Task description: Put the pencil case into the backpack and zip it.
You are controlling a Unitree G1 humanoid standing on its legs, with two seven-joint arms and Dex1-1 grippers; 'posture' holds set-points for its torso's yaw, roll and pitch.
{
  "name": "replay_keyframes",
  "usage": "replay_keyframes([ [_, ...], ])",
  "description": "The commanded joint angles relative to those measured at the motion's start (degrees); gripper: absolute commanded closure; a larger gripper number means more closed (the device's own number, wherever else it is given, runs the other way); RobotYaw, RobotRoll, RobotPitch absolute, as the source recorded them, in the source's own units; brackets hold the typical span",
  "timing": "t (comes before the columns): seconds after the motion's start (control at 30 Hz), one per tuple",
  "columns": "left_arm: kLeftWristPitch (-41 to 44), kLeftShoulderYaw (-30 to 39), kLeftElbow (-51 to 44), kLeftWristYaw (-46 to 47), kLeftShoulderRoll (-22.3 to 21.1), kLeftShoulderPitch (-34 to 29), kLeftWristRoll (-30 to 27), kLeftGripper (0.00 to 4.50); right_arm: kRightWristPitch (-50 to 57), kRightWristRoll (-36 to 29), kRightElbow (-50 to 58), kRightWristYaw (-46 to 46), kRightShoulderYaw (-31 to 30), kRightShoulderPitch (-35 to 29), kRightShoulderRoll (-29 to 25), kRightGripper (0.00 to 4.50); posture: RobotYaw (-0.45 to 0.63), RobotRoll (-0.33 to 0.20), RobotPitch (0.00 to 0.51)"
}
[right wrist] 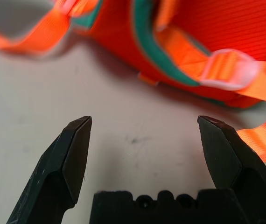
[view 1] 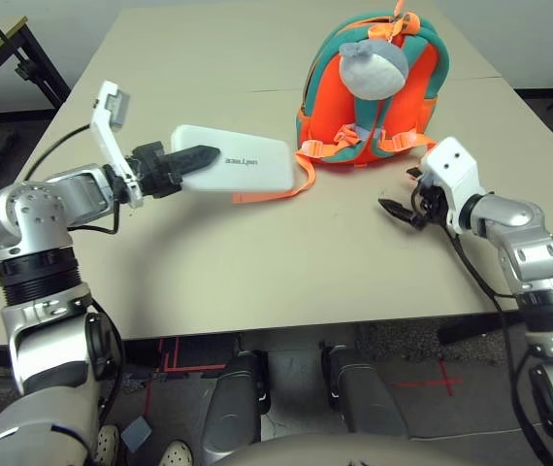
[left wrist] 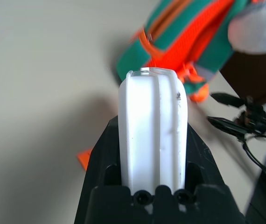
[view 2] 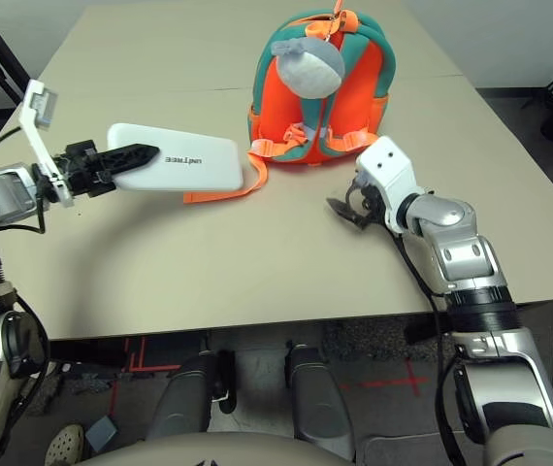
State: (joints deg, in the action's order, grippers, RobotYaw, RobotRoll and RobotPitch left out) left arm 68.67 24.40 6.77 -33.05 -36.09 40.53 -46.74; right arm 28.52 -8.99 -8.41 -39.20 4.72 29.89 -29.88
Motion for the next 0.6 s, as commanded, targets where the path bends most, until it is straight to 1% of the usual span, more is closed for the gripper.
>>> replay_keyframes([
  [0.03, -9.3, 3.1, 1.1, 0.9, 0.7, 1.1, 1.7, 3.23, 3.5, -3.7, 0.8, 2.5, 3.1, 1.7, 1.9, 0.00, -0.11, 0.000, 0.142],
  [0.2, -22.0, 5.5, 6.1, 3.6, 3.1, 3.3, 4.2, 3.23, 6.5, -7.6, 0.6, 6.2, 6.3, 4.6, 4.8, 0.00, -0.10, 0.000, 0.139],
  [0.33, -28.8, 4.9, 8.2, 3.5, 3.8, 4.1, 5.9, 3.23, 7.4, -10.0, 0.0, 9.4, 8.6, 6.8, 6.8, 0.00, -0.10, 0.000, 0.133],
  [0.47, -33.6, 3.1, 10.5, 2.8, 5.1, 4.5, 7.7, 3.23, 7.0, -11.1, -1.5, 12.1, 9.3, 9.0, 8.2, 0.00, -0.11, 0.000, 0.129],
  [0.6, -36.5, 0.7, 11.6, 2.5, 6.6, 4.5, 9.5, 3.23, 6.8, -11.6, -2.6, 13.6, 9.0, 10.5, 9.4, 0.00, -0.11, 0.000, 0.127],
])
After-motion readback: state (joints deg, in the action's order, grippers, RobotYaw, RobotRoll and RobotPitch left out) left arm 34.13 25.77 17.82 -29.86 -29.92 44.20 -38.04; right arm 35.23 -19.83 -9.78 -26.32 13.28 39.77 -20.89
